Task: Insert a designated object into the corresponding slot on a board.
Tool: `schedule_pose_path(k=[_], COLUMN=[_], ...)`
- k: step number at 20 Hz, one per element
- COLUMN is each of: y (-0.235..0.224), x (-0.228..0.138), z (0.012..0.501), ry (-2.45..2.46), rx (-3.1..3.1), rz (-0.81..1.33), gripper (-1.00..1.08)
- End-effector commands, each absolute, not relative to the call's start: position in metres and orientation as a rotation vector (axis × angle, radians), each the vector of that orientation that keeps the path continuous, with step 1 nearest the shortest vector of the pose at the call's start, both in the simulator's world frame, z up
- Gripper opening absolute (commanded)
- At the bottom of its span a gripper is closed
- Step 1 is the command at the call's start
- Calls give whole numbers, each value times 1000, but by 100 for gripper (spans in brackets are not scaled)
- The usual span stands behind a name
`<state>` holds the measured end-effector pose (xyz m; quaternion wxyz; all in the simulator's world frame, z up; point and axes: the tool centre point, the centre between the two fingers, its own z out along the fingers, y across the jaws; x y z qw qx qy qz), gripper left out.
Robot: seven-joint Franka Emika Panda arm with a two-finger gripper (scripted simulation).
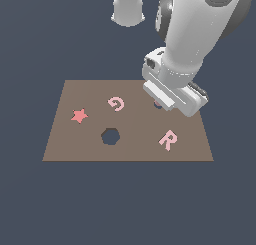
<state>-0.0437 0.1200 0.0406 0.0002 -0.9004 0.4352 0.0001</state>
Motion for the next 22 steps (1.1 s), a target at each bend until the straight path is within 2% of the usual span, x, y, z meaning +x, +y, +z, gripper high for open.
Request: schedule_pose_path(k=[1, 12, 13, 22], y=[121, 121, 121, 121], x=[-41, -40, -40, -40], z=[41, 31, 31, 31], ry=[1390, 1398, 1398, 1398], rx=[-2817, -2813, -2813, -2813], rz=[0, 0, 0, 0], gripper=[-100, -100, 100, 100])
